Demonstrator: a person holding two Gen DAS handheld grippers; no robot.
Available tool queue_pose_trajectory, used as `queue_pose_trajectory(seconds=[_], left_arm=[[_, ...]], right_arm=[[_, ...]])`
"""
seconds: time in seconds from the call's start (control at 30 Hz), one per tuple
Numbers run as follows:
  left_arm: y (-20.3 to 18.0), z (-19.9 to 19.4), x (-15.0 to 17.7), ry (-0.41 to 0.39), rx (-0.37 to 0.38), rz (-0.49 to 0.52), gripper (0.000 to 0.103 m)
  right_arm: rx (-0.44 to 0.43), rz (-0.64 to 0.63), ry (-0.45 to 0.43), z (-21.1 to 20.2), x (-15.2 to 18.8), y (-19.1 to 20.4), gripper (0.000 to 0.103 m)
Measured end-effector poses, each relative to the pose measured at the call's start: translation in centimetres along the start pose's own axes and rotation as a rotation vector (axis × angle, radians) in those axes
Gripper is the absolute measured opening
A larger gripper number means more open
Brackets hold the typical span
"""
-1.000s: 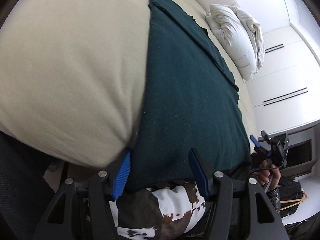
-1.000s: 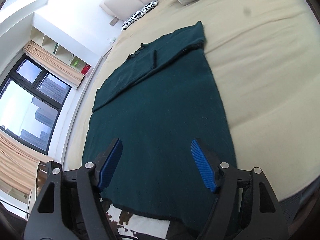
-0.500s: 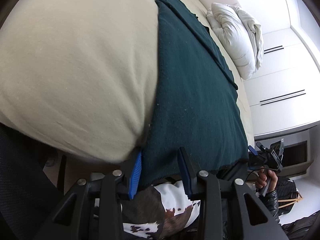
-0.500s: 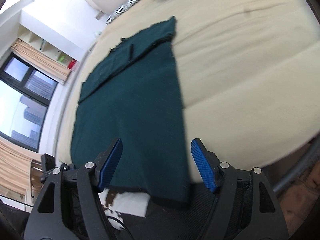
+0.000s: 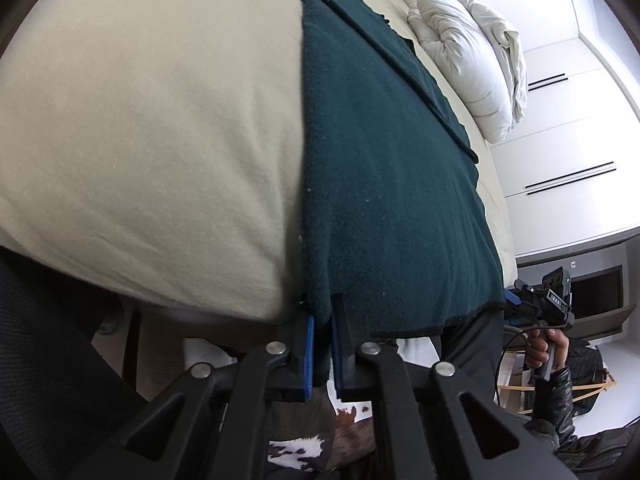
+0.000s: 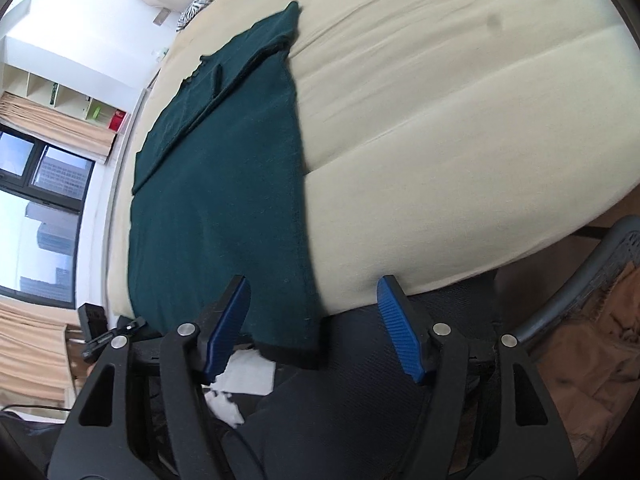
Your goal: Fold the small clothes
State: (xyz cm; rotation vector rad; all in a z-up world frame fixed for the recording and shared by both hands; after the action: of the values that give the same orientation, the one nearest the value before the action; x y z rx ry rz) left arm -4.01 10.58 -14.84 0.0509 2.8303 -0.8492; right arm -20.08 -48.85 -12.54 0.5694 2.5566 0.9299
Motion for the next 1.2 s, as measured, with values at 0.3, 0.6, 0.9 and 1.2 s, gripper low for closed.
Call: queue_pose_trajectory(seconds=[0.3, 0.6, 0.9, 1.2], left_arm=[[0.6, -1.7, 0.2, -0.027, 0.053, 0.007, 0.006], [0.5, -2.9, 0.2, -0.047, 0.104, -0.009, 0.006], [0.8, -3.0, 0.3, -0.047, 0.113, -0.024, 0.006], [0.1, -4.5, 0.1, -0.08, 0.202, -0.05, 0.006]], right_arm=[[-0.016, 0.049, 0.115, 2.0, -0.2, 0.4, 0.06], [-0.095, 0.073, 0.143, 3.6, 1.0, 0.5, 0.048], [-0.169, 0.133, 0.066, 2.2, 1.7, -1.2, 0.033], [-0.191, 0.043, 0.003, 0.7, 1.9, 0.3, 0.007]])
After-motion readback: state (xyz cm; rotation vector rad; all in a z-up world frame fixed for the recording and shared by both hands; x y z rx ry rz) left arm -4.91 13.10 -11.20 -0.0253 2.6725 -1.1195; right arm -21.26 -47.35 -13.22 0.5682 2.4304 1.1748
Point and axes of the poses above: each gripper's, at about its wrist camera, not at the fingertips, and z roughly the way its jaws point, y to its left, x to its underside, the point moved 1 cm from there along z, roughly the way its jaws point, and after that the axes turned 8 degrees about -x, right-handed, at the moved point
